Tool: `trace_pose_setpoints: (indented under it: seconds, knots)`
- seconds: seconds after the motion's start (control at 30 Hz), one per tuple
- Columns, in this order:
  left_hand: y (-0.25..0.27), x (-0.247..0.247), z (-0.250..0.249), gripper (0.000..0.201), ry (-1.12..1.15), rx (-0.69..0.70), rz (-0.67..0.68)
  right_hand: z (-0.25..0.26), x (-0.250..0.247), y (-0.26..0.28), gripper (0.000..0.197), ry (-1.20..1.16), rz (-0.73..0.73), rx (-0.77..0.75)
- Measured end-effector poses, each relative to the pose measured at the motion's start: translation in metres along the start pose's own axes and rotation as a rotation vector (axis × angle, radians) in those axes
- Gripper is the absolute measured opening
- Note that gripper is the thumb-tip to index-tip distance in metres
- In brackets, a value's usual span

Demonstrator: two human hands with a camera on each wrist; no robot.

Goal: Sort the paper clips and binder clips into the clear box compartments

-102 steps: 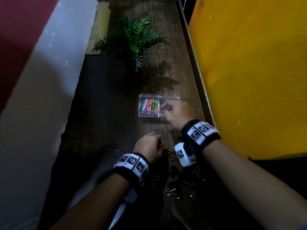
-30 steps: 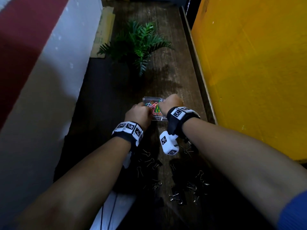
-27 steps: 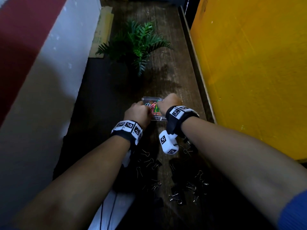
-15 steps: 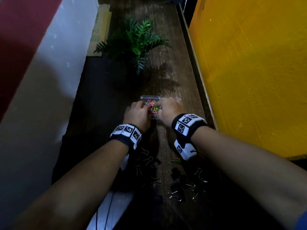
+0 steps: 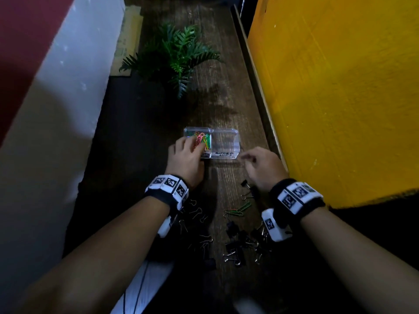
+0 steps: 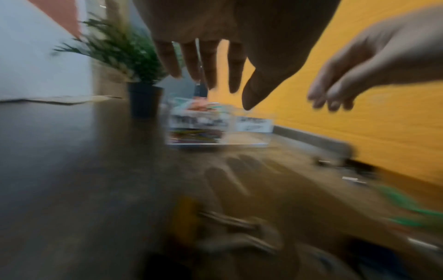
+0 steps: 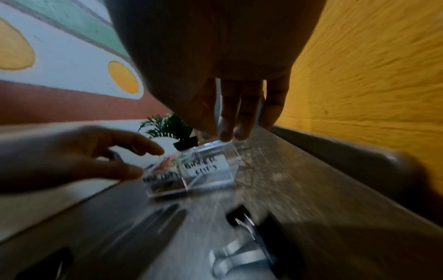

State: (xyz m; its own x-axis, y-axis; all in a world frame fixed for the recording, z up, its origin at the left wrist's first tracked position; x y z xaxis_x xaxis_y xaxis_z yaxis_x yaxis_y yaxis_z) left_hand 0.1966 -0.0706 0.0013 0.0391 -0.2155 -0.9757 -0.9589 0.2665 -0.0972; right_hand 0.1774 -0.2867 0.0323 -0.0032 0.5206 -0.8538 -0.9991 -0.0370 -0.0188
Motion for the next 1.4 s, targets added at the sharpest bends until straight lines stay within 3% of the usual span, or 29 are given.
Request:
trace_pose_setpoints:
  seconds: [0.07, 0.13, 0.3, 0.43, 0.6, 0.77, 0.87, 0.97, 1.07, 1.2, 1.27, 1.4]
  knots:
    - [0.011, 0.002, -0.02, 0.038, 0.052, 0.106, 0.011, -0.014, 0.001, 0.024, 0.016, 0.031, 0.075, 0.027]
    - [0.025, 0.012, -0.046, 0.027, 0.118, 0.233, 0.114, -0.021, 0.009, 0.047, 0.015, 0.108, 0.163, -0.013]
    - [0.051, 0.039, -0.089, 0.034, 0.095, 0.313, 0.417, -0.024, 0.026, 0.078, 0.024, 0.247, 0.298, -0.124]
    - [0.056, 0.042, -0.096, 0.031, 0.061, 0.283, 0.412, -0.025, 0.032, 0.084, 0.03, 0.346, 0.339, -0.126]
    - [0.056, 0.044, -0.096, 0.029, 0.046, 0.259, 0.392, -0.025, 0.037, 0.08, 0.024, 0.368, 0.349, -0.14]
    - [0.056, 0.042, -0.084, 0.024, 0.247, 0.079, 0.318, -0.026, 0.039, 0.08, 0.016, 0.205, 0.31, -0.045]
    - [0.053, 0.034, -0.072, 0.007, 0.52, -0.168, 0.205, -0.02, 0.039, 0.071, 0.007, -0.132, 0.156, 0.172]
    - [0.046, 0.021, -0.064, 0.008, 0.721, -0.406, 0.077, 0.0, 0.043, 0.052, 0.006, -0.567, 0.044, 0.41]
    - [0.028, 0.01, -0.05, 0.013, 0.858, -0.551, -0.038, 0.026, 0.044, 0.024, 0.011, -0.734, 0.022, 0.474]
    - [0.005, -0.008, -0.025, 0.005, 0.92, -0.582, -0.079, 0.053, 0.04, -0.013, 0.012, -0.739, 0.025, 0.409]
    - [-0.002, -0.017, -0.015, 0.013, 0.917, -0.549, -0.052, 0.063, 0.041, -0.028, 0.005, -0.719, 0.057, 0.438]
    - [-0.004, -0.032, 0.003, 0.038, 1.051, -0.59, 0.015, 0.076, 0.052, -0.062, 0.015, -0.675, 0.119, 0.514]
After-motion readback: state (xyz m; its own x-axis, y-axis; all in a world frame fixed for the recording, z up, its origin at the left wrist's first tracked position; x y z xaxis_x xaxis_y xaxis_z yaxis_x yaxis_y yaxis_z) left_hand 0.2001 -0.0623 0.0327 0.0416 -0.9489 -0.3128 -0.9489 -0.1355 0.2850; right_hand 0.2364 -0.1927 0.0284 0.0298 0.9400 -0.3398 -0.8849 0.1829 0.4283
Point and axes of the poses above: each hand's wrist, its own y-axis away from the middle knuckle, its own x-axis out of the palm, z = x × y, the point moved 2 cm from there along -y, towards the middle knuckle, and after that the axes turned 5 degrees about -z, right-handed, at the moved point
